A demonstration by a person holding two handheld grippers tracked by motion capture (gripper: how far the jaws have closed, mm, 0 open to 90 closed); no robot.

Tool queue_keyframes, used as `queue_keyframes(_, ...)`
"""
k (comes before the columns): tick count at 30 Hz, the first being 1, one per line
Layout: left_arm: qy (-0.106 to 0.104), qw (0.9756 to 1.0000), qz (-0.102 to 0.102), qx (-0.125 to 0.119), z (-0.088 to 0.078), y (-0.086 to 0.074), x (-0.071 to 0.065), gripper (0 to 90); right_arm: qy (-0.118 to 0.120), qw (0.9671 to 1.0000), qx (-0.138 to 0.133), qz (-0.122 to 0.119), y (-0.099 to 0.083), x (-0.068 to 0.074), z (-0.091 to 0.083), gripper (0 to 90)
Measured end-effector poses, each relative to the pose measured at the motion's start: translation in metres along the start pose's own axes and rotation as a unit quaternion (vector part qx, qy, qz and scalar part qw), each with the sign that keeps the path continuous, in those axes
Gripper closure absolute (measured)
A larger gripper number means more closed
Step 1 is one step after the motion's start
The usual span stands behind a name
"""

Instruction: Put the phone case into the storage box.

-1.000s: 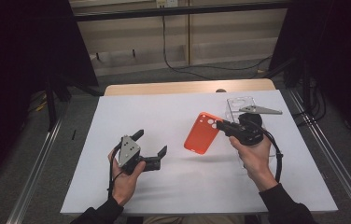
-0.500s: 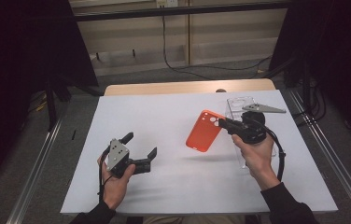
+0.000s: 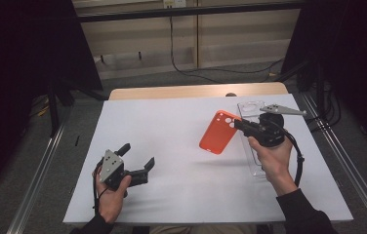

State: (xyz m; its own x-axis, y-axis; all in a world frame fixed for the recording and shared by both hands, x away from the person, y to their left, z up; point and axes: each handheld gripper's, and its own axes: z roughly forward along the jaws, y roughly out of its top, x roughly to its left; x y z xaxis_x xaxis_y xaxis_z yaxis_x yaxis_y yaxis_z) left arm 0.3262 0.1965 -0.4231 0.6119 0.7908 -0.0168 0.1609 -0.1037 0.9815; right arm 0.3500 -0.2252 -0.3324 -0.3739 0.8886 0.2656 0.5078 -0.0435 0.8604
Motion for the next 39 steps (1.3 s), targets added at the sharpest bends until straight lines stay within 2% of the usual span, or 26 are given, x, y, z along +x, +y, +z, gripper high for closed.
queue_keyframes(3,0.003,1.0000,0.003,0.003,-0.005,-0.002,0.004,2.0,-0.002,1.0000,-0.008,-0.001,0.003,-0.004,-0.003,82.2)
queue_keyframes(6,0.007,0.9997,-0.024,0.004,-0.009,-0.004,0.008,2.0,-0.008,0.9999,-0.012,-0.005,0.006,-0.008,-0.005,82.2)
queue_keyframes(10,0.015,0.9997,-0.020,0.005,-0.013,-0.003,0.011,2.0,-0.015,0.9998,-0.013,-0.006,0.008,-0.012,-0.005,82.2)
queue_keyframes(12,0.017,0.9998,-0.010,0.008,-0.017,-0.004,0.012,2.0,-0.020,0.9997,-0.013,-0.009,0.010,-0.014,-0.005,82.3)
queue_keyframes(16,0.017,0.9998,-0.006,0.009,-0.022,-0.007,0.015,2.0,-0.027,0.9994,-0.016,-0.014,0.015,-0.017,-0.006,82.3)
queue_keyframes(18,0.015,0.9998,0.001,0.012,-0.024,-0.008,0.017,2.0,-0.030,0.9992,-0.021,-0.016,0.018,-0.018,-0.007,82.2)
queue_keyframes(23,0.021,0.9997,-0.009,0.009,-0.028,-0.010,0.021,2.0,-0.037,0.9987,-0.027,-0.021,0.025,-0.021,-0.008,82.3)
queue_keyframes(28,0.022,0.9996,-0.013,0.009,-0.025,-0.010,0.019,2.0,-0.041,0.9982,-0.034,-0.026,0.031,-0.026,-0.008,82.3)
queue_keyframes(36,0.015,0.9998,-0.007,0.013,-0.022,-0.011,0.016,2.1,-0.053,0.9974,-0.040,-0.028,0.036,-0.035,-0.009,82.3)
queue_keyframes(39,0.021,0.9997,-0.007,0.012,-0.023,-0.010,0.016,2.0,-0.057,0.9972,-0.041,-0.027,0.038,-0.039,-0.010,82.3)
